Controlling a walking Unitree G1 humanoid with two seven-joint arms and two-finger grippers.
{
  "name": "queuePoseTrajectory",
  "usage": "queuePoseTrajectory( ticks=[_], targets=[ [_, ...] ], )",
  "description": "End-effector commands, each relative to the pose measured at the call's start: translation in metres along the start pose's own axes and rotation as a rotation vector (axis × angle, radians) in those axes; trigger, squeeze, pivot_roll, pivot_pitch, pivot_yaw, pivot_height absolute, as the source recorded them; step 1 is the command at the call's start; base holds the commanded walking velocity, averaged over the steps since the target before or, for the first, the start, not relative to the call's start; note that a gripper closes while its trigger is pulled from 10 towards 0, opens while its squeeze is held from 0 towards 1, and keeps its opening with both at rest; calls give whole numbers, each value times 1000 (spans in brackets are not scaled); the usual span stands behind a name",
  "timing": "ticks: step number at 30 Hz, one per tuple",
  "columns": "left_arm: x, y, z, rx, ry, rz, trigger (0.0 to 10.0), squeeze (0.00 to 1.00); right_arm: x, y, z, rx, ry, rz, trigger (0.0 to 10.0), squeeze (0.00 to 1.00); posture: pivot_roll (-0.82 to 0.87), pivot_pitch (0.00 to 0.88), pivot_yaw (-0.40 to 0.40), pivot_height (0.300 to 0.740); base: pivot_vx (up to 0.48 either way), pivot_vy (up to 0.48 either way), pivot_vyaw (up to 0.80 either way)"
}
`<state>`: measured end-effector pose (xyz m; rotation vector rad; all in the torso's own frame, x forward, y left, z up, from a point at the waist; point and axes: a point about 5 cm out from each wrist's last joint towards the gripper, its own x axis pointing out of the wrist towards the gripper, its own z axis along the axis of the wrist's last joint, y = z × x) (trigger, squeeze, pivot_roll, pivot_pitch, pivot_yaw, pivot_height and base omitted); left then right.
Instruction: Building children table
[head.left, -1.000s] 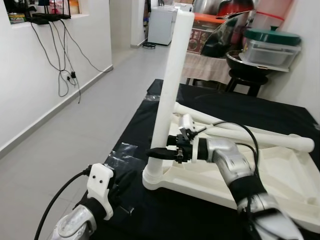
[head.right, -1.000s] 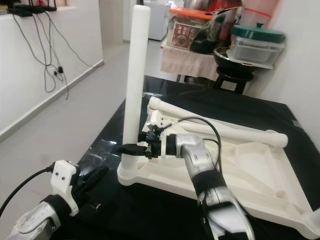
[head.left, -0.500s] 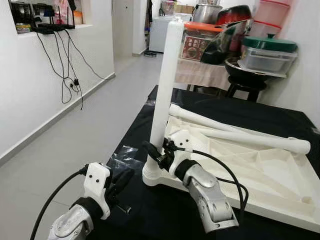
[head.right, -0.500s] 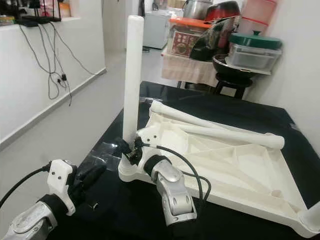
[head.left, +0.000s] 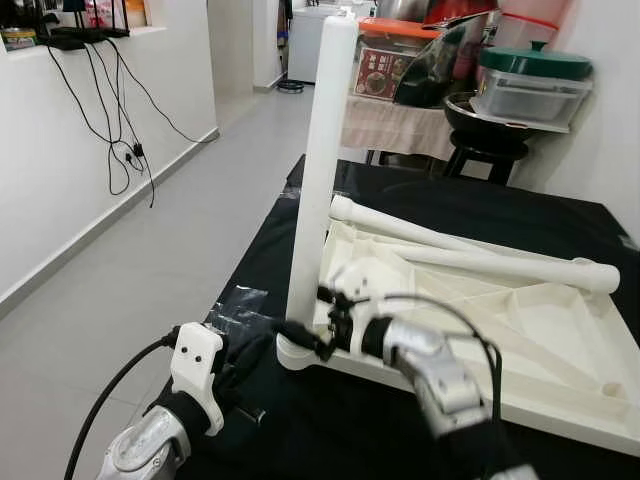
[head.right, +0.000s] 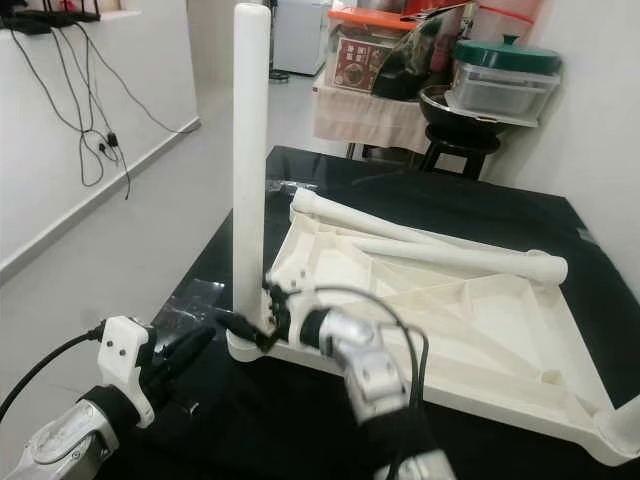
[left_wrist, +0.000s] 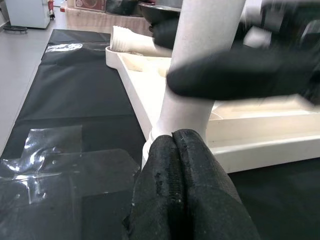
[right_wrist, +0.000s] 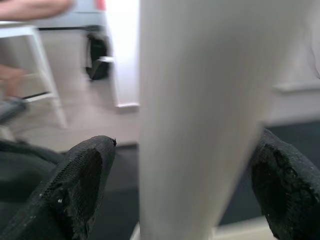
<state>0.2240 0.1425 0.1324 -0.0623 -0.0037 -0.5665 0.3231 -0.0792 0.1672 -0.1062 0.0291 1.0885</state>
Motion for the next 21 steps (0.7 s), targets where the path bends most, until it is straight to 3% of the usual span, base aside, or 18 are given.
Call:
queuePoseTrajectory(
  ticks=[1,4,8,9,10,11,21],
  targets=[
    [1,-2,-2,-9,7,-2,10000,0,-1,-1,-6,26,15,62,10000,0,115,0,-123,740,0,0,0],
    [0,-1,-2,-7,9,4,10000,0,-3,-14,1,18,28,194,10000,0,123,0,-119,740,0,0,0],
    [0,0,-2,-7,10,4,10000,0,-3,-16,1,23,37,222,10000,0,123,0,-119,740,0,0,0],
    [-1,0,-2,-7,12,4,10000,0,-4,-17,-1,37,47,263,3451,0,131,0,-115,740,0,0,0],
    [-1,0,-2,-7,12,4,10000,0,-4,-17,-1,37,47,263,3451,0,131,0,-115,740,0,0,0],
    [-2,0,-2,-7,15,4,10000,0,-5,-18,-2,51,48,280,0,0,132,0,-113,740,0,0,0],
    [-4,0,-2,-8,23,4,10000,0,-13,-23,-5,72,29,281,0,0,129,0,-102,740,0,0,0]
  ],
)
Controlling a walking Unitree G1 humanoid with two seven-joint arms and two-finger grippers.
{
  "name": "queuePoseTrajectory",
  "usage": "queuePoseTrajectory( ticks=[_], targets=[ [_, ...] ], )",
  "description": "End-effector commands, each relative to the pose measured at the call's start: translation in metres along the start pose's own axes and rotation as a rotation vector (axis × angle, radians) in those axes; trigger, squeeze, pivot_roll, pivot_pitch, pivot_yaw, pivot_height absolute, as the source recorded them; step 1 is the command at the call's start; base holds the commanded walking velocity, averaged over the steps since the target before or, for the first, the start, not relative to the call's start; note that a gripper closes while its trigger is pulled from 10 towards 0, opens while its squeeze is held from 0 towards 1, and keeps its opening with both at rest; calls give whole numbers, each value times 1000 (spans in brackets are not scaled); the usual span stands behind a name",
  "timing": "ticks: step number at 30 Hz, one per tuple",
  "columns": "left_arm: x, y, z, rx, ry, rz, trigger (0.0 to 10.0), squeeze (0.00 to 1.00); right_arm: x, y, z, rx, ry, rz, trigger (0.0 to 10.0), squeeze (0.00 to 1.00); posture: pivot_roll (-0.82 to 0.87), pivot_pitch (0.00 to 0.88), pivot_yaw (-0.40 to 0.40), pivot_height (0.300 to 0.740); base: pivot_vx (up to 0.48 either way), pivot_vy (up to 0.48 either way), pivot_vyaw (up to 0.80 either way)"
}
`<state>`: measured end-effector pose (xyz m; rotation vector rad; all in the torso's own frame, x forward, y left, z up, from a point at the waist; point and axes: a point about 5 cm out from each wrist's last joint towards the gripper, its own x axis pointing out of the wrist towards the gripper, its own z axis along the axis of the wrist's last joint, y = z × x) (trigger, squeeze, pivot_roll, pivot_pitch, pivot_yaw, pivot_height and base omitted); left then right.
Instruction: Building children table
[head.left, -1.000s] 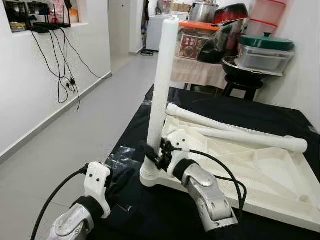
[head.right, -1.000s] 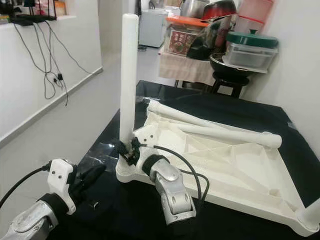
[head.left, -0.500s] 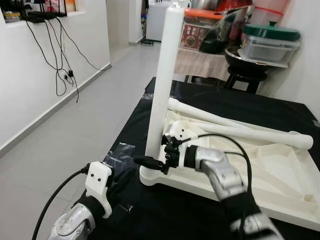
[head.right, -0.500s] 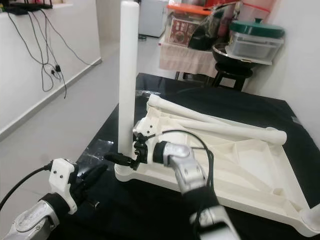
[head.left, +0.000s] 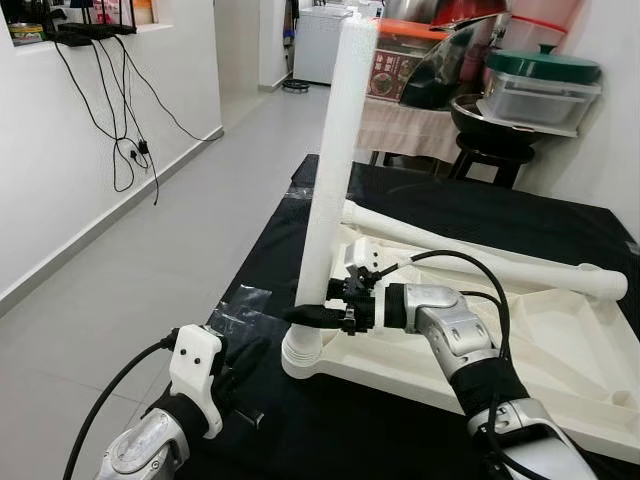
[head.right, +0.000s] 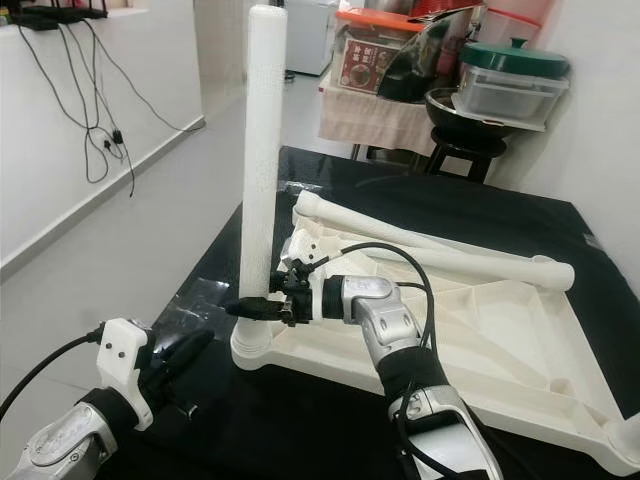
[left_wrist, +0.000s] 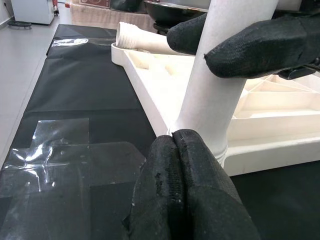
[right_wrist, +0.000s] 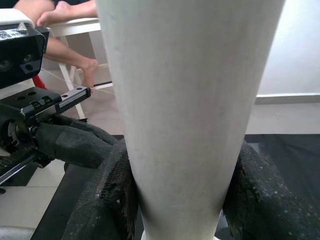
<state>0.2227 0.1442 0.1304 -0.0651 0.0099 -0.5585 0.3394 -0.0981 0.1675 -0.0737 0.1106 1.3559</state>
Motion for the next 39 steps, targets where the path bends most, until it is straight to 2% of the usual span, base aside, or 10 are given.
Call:
queuePoseTrajectory(
  ticks=[1,9,13,26,27,29,30,32,38,39],
  targets=[
    [-2,-1,0,-2,11,-5,10000,0,-6,1,-4,6,-15,-17,0,0,128,0,-104,740,0,0,0],
    [-3,-2,1,-2,10,-5,10000,0,-5,7,-14,5,-14,-162,0,0,121,0,-112,740,0,0,0],
    [-4,0,2,-2,7,-6,10000,0,23,53,-55,70,88,-607,0,0,93,4,-108,740,0,0,0],
    [-2,1,1,-5,4,-2,10000,0,22,50,-53,147,38,-731,0,0,85,0,-104,740,0,0,0],
    [-2,1,1,-6,5,-4,10000,0,22,50,-50,126,50,-743,5373,0,86,0,-103,740,0,0,0],
    [-2,1,1,-7,6,-6,10000,0,22,50,-49,109,59,-753,5373,0,86,0,-103,740,0,0,0],
    [-1,0,1,-7,7,-8,10000,0,24,49,-42,99,24,-694,10000,839,92,0,-104,740,0,0,0],
    [-1,0,0,-7,7,-10,10000,0,25,49,-35,86,-11,-634,10000,1000,92,0,-104,740,0,0,0],
    [-1,0,0,-7,6,-10,10000,0,23,39,-10,5,-81,-402,10000,1000,102,0,-106,740,0,0,0],
    [-1,0,0,-7,6,-8,10000,0,22,39,-7,-32,-67,-312,10000,333,103,0,-106,740,0,0,0]
  ],
)
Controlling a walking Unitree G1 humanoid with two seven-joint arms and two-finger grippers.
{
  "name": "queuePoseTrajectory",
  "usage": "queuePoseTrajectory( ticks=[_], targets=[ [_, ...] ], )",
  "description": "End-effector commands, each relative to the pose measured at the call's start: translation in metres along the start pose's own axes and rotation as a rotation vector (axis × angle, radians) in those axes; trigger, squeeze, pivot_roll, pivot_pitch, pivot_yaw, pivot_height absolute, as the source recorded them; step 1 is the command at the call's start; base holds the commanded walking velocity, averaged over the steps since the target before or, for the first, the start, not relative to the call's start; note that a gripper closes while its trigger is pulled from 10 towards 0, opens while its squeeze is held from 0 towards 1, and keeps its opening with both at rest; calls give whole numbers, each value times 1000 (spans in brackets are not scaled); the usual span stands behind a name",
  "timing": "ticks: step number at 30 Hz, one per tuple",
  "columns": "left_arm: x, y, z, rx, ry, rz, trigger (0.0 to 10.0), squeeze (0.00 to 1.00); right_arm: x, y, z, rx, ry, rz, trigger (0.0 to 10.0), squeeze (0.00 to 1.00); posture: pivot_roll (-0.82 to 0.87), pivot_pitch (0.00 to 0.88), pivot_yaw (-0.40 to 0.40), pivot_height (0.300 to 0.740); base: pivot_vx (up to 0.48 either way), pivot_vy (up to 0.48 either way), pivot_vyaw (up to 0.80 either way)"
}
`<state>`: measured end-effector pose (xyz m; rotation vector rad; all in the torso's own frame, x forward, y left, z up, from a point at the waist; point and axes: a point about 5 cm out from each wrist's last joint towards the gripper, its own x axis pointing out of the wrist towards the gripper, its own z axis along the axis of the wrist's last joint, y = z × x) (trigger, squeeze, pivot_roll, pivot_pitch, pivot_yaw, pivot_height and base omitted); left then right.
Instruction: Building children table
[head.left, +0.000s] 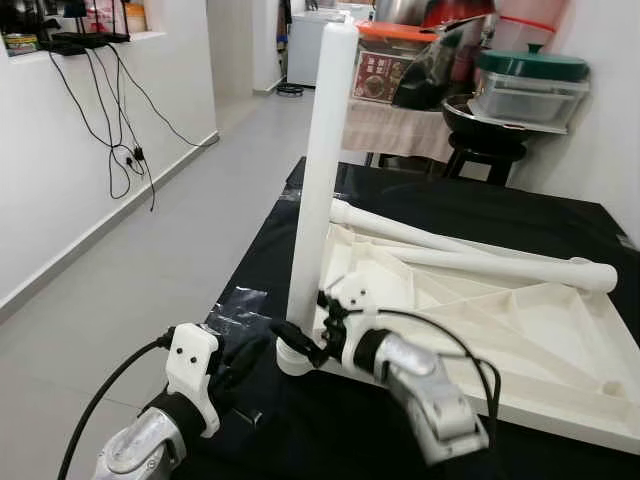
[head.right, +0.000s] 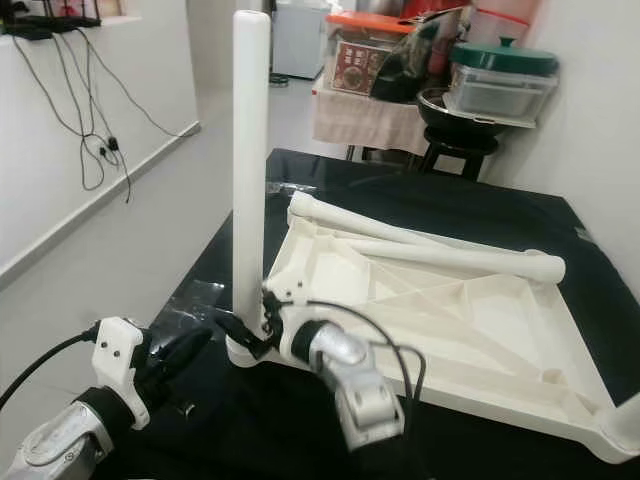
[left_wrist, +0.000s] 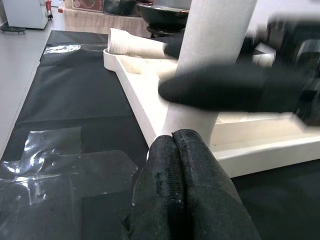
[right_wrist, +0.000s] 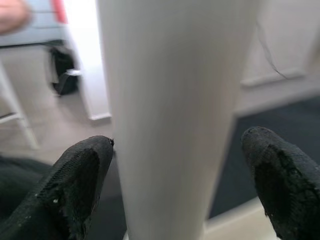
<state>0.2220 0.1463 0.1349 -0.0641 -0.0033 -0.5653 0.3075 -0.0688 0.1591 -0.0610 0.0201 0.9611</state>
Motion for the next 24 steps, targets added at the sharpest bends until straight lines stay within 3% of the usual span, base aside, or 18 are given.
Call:
queuePoseTrajectory(
  ticks=[1,2,3,5,9,15,16,19,20,24],
  targets=[
    [1,-1,-4,-12,18,-1,10000,0,-1,1,-1,-9,1,87,10000,333,103,0,-106,740,0,0,0],
    [1,-1,-4,-11,18,0,10000,0,-2,1,1,-45,10,171,10000,0,102,0,-106,740,0,0,0],
    [1,-1,-5,-11,17,1,10000,0,-4,1,3,-77,17,252,10000,0,104,0,-105,740,0,0,0],
    [1,-1,-5,-11,17,1,10000,0,-4,1,3,-77,17,252,10000,0,104,0,-105,740,0,0,0],
    [1,-1,-5,-11,18,2,10000,0,-8,-8,6,-84,72,459,10000,0,109,0,-105,740,0,0,0],
    [1,-1,-5,-12,20,2,10000,0,-5,-24,10,-77,111,501,10000,0,118,0,-107,740,0,0,0],
    [1,-1,-5,-13,20,2,10000,0,-3,-28,13,-65,104,516,2235,0,119,0,-107,740,0,0,0],
    [1,-1,-5,-13,20,2,10000,0,-3,-28,13,-65,104,516,2235,0,119,0,-107,740,0,0,0],
    [1,-1,-5,-13,20,2,10000,0,-2,-29,15,-56,95,529,0,0,119,0,-107,740,0,0,0],
    [1,-2,-5,-14,19,2,10000,0,-7,-30,15,-36,78,588,0,0,115,0,-105,740,0,0,0]
  ],
)
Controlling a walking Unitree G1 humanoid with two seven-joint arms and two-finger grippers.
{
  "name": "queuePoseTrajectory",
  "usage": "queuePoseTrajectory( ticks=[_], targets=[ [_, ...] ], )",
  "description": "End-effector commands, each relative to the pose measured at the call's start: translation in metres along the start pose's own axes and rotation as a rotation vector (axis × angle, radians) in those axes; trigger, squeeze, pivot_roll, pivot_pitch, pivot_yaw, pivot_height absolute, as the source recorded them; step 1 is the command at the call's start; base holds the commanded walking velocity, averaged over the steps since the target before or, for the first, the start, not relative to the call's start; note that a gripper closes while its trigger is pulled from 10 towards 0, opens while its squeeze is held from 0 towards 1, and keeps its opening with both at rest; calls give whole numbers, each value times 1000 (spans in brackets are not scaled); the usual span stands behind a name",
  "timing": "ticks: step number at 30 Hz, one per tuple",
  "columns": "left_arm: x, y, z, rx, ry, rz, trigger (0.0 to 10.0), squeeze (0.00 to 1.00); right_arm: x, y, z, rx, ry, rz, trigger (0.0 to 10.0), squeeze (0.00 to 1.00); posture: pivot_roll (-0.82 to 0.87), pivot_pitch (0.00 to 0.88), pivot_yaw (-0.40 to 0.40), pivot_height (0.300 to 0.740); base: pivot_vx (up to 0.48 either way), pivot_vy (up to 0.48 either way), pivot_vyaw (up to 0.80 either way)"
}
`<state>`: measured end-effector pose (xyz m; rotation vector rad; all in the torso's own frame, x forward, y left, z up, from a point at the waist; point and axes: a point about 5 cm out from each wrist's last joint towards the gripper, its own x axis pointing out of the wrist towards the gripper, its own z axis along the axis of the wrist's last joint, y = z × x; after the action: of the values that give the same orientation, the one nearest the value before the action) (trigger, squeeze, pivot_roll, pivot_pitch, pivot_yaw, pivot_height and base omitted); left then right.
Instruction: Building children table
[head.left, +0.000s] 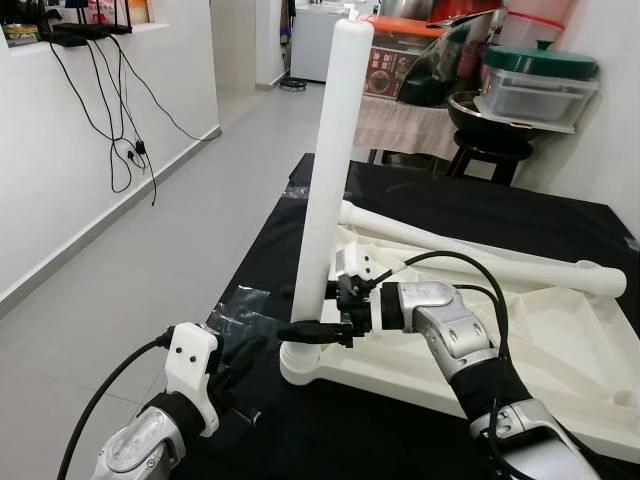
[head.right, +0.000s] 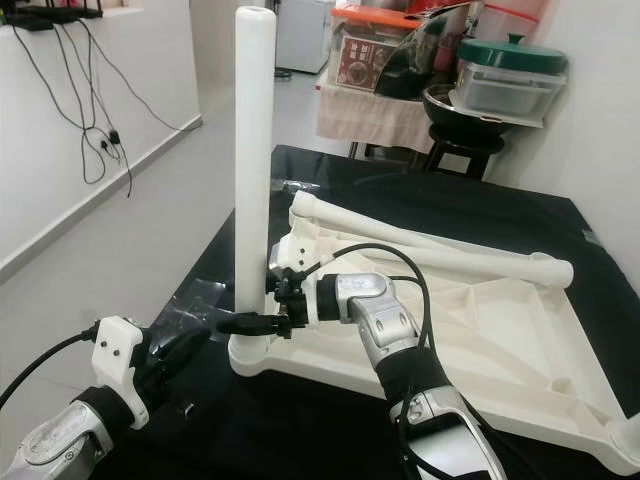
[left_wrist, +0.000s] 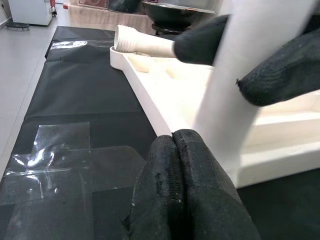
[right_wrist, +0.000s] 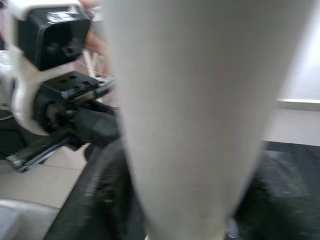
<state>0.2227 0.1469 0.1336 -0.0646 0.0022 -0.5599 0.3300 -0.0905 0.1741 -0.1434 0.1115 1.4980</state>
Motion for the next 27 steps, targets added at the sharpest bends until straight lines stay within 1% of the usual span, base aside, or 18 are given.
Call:
queuePoseTrajectory(
  ticks=[1,5,9,12,13,14,15,16,17,18,19,20,21,22,23,24,25,27],
  targets=[
    [1,-3,-4,-12,14,-4,10000,0,-1,2,2,-4,-19,47,0,0,115,0,-105,740,0,0,0],
    [1,-4,-3,-15,13,-8,10000,0,-7,2,0,-4,-27,48,0,0,109,0,-100,740,0,0,0],
    [1,-4,-3,-16,13,-9,10000,0,-8,1,0,-8,-28,41,0,0,109,0,-100,740,0,0,0],
    [1,-4,-3,-16,12,-9,10000,0,-10,0,-1,-16,-26,21,0,0,108,0,-102,740,0,0,0],
    [1,-4,-3,-16,12,-9,10000,0,-12,0,-3,-20,-26,-19,0,0,108,0,-104,740,0,0,0],
    [1,-4,-3,-16,12,-9,10000,0,-12,0,-3,-20,-26,-19,0,0,108,0,-104,740,0,0,0],
    [-1,-4,-2,-15,10,-8,10000,0,-7,3,-12,18,-25,-166,0,0,99,0,-122,740,0,0,0],
    [-1,-4,-2,-15,10,-8,10000,0,-7,3,-12,18,-25,-166,0,0,99,0,-122,740,0,0,0],
    [-2,-4,-2,-15,9,-7,10000,0,-4,5,-19,47,-23,-274,0,0,96,0,-125,740,0,0,0],
    [-2,-4,-2,-15,9,-7,10000,0,-4,5,-19,47,-23,-274,0,0,96,0,-125,740,0,0,0],
    [-3,-3,0,-13,7,-5,10000,0,13,19,-39,145,-11,-597,0,0,93,9,-122,740,0,0,0],
    [-3,-3,0,-13,7,-5,10000,0,13,19,-39,145,-11,-597,0,0,93,9,-122,740,0,0,0],
    [-3,-2,0,-12,7,-2,10000,0,27,40,-53,217,18,-744,0,0,82,14,-103,740,0,0,0],
    [-3,-2,0,-12,7,-2,10000,0,27,40,-53,217,18,-744,0,0,82,14,-103,740,0,0,0],
    [-4,-1,0,-9,8,0,10000,0,28,45,-52,235,3,-835,0,0,58,1,-88,740,0,0,0],
    [-3,0,0,-12,8,-1,10000,0,25,44,-52,239,7,-870,0,0,67,0,-98,740,0,0,0],
    [-1,0,0,-17,8,-11,10000,0,23,40,-51,226,9,-843,0,0,72,0,-103,740,0,0,0],
    [0,0,0,-14,10,-20,10000,0,22,37,-53,232,15,-837,0,0,74,0,-103,740,0,0,0]
  ],
)
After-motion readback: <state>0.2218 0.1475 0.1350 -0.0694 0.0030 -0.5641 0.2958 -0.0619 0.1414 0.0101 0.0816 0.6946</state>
